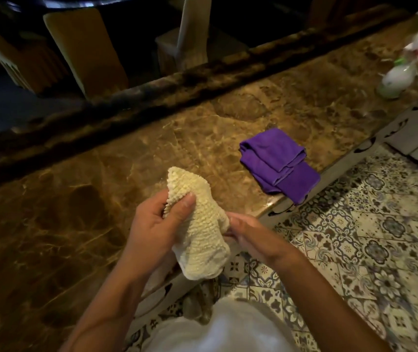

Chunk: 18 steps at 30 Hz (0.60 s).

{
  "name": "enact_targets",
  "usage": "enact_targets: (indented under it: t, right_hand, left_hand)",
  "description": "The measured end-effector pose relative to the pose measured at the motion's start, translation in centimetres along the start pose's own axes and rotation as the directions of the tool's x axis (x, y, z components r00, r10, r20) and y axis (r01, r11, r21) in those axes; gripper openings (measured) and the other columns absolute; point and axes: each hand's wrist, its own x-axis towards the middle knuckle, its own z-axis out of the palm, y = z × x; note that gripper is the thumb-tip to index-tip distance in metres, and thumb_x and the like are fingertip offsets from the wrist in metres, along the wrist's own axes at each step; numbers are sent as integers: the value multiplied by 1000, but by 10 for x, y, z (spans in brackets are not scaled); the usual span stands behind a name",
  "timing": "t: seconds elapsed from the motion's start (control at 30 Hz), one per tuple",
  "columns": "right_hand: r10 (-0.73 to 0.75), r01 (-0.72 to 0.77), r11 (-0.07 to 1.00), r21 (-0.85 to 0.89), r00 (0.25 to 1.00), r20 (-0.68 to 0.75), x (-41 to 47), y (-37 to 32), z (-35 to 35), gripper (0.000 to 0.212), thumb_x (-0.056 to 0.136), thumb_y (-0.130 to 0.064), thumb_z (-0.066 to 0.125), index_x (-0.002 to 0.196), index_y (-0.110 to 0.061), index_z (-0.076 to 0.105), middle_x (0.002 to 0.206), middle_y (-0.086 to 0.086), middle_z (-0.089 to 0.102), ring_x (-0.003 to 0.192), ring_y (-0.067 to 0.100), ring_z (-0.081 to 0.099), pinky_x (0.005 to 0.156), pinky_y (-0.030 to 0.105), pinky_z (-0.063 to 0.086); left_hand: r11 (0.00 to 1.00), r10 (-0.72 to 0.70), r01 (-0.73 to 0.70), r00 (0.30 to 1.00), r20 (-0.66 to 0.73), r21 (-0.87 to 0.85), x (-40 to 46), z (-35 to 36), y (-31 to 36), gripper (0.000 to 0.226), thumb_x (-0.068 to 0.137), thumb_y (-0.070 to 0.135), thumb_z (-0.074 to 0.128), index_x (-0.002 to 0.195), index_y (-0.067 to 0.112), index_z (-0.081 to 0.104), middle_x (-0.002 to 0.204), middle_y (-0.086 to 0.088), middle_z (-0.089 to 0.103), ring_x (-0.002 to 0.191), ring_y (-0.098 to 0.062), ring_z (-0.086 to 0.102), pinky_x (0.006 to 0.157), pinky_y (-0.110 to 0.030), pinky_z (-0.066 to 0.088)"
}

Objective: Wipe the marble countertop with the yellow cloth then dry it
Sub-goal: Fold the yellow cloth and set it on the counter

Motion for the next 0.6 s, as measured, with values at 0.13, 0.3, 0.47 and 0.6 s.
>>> enact_targets:
  t: [0.13,0.3,0.47,0.6]
  right_hand:
    - [62,-60,973,223,998,0,27,-3,-5,34,85,-46,68,107,-23,78,115,1,79,108,15,74,93,31,60]
    - [-152,169,975,146,981,-121,54,-23,-32,22,88,-30,71,106,-38,80,116,-1,79,110,14,73,88,26,59]
    - [-233,236,971,27,969,-86,77,-43,-78,14,98,-19,67,109,-21,75,111,1,80,101,13,75,82,25,61]
    - [-17,15,999,42,999,31,100,-53,-105,17,101,-15,62,99,-14,78,97,6,82,87,15,78,72,27,60]
  left_hand:
    - [1000,6,-6,1000,-23,-10,22,-1,-2,16,93,38,69,103,46,79,101,14,80,91,-2,76,76,-17,57]
    - [998,-37,45,989,-143,53,43,8,-14,21,96,37,63,108,48,77,108,20,79,100,1,74,79,-12,55]
    - [978,-80,148,918,-388,149,57,37,-32,19,101,36,57,114,39,72,109,23,78,101,3,73,78,-12,55]
    - [936,-201,327,798,-568,127,63,66,-51,22,106,37,55,110,33,76,105,17,79,96,-2,75,71,-18,58]
